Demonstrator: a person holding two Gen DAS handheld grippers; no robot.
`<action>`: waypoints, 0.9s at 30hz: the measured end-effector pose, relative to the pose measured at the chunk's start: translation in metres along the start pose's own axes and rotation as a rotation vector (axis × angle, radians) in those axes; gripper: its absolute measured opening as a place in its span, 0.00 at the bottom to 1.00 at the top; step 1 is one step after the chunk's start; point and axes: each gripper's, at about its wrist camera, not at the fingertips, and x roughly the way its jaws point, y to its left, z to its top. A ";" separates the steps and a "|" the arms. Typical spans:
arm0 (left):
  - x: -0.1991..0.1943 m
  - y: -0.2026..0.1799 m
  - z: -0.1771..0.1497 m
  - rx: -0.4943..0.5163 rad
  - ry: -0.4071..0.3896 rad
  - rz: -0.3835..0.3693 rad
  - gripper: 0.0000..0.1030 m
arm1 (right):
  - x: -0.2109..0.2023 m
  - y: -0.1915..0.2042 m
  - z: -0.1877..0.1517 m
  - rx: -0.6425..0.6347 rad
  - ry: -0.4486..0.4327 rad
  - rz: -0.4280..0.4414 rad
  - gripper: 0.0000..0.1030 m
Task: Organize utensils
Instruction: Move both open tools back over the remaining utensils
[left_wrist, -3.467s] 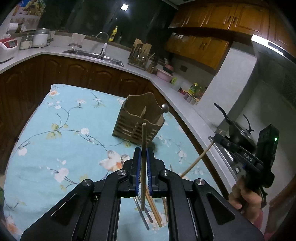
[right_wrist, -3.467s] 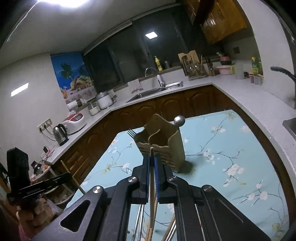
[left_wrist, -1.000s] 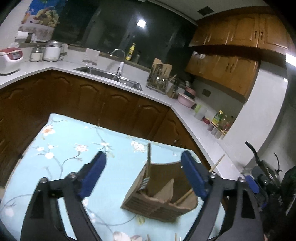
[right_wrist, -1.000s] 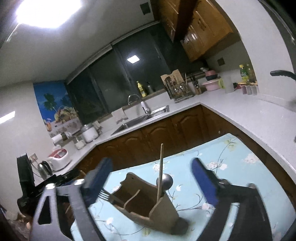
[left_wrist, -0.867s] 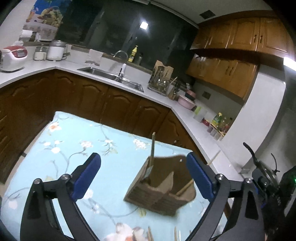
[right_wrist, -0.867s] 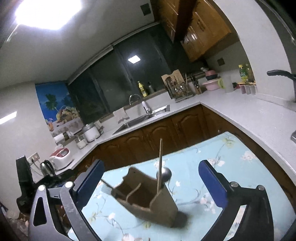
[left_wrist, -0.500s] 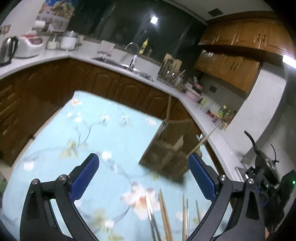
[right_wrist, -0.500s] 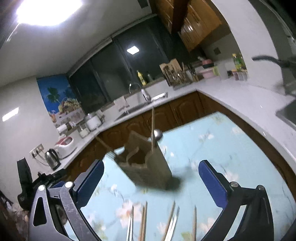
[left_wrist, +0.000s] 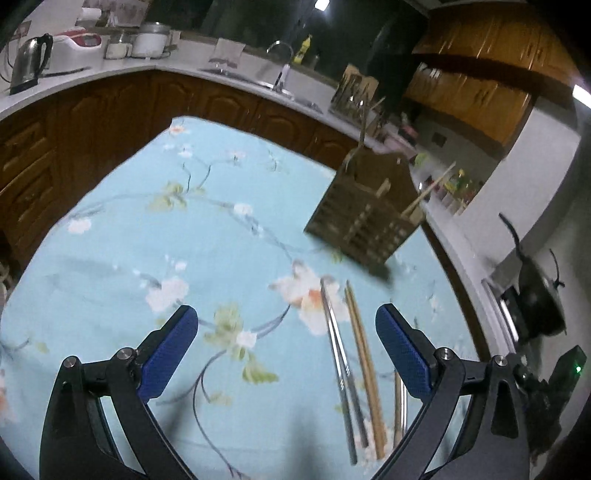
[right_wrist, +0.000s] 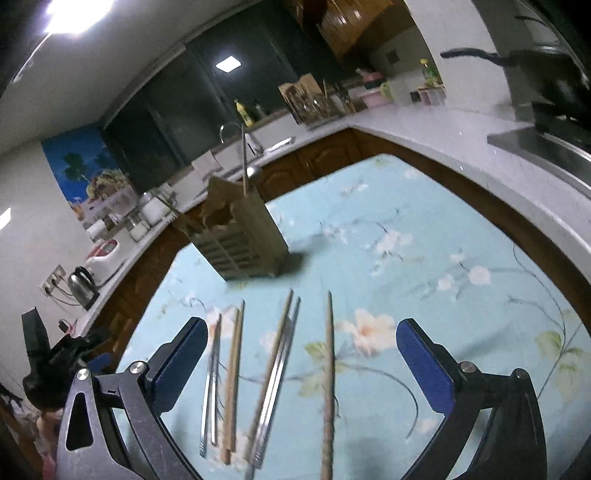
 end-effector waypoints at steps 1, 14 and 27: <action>0.002 -0.001 -0.002 0.009 0.014 0.008 0.96 | 0.000 -0.001 -0.004 -0.002 0.005 -0.007 1.00; 0.037 -0.031 -0.018 0.140 0.144 0.060 0.96 | 0.013 0.001 -0.008 -0.029 0.040 -0.038 0.99; 0.066 -0.044 -0.012 0.186 0.196 0.070 0.92 | 0.036 0.000 -0.002 -0.068 0.077 -0.051 0.89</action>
